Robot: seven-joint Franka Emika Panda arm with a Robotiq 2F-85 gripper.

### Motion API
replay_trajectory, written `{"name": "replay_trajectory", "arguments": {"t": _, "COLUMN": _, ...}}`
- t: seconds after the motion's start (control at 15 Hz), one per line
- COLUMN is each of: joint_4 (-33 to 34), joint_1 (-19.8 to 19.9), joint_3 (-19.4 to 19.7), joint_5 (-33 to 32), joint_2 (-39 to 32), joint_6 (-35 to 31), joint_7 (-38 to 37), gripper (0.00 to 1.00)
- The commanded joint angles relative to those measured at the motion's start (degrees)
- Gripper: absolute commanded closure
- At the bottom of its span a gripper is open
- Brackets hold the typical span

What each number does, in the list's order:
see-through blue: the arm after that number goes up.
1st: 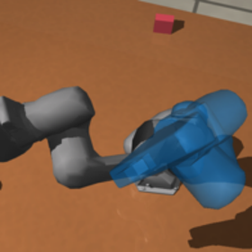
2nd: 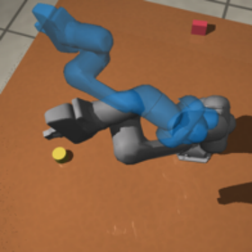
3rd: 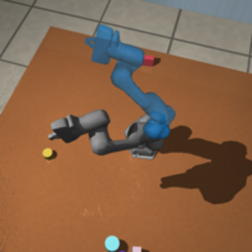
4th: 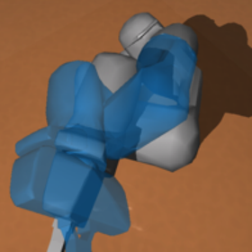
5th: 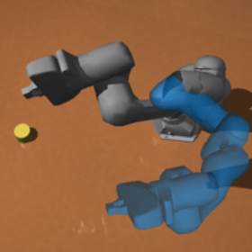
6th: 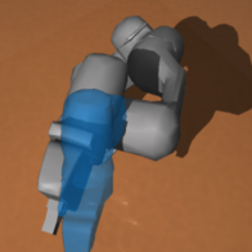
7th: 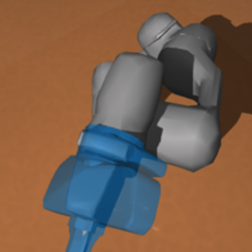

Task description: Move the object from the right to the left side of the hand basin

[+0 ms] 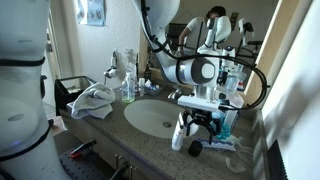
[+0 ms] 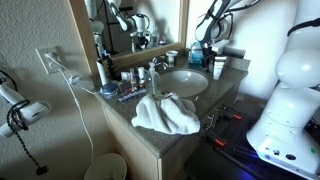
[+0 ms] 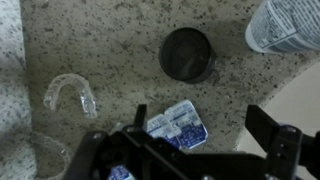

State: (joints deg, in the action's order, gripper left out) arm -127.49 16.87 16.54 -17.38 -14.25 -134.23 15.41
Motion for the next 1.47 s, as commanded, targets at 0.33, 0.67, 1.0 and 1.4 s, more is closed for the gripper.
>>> {"name": "replay_trajectory", "arguments": {"t": 0.33, "joint_4": -3.07, "joint_1": -0.14, "joint_3": 0.26, "joint_5": -1.50, "joint_2": 1.33, "joint_6": -4.19, "joint_7": -1.39, "gripper": 0.42}}
{"name": "replay_trajectory", "arguments": {"t": 0.67, "joint_4": -3.05, "joint_1": -0.46, "joint_3": 0.11, "joint_5": -1.57, "joint_2": 1.09, "joint_6": -4.78, "joint_7": -1.42, "gripper": 0.80}}
{"name": "replay_trajectory", "arguments": {"t": 1.0, "joint_4": -3.22, "joint_1": -0.58, "joint_3": 0.13, "joint_5": -1.69, "joint_2": 1.19, "joint_6": -5.18, "joint_7": -1.61, "gripper": 1.00}}
{"name": "replay_trajectory", "arguments": {"t": 1.4, "joint_4": -3.16, "joint_1": -0.54, "joint_3": 0.13, "joint_5": -1.24, "joint_2": 1.31, "joint_6": -5.78, "joint_7": -1.99, "gripper": 0.91}}
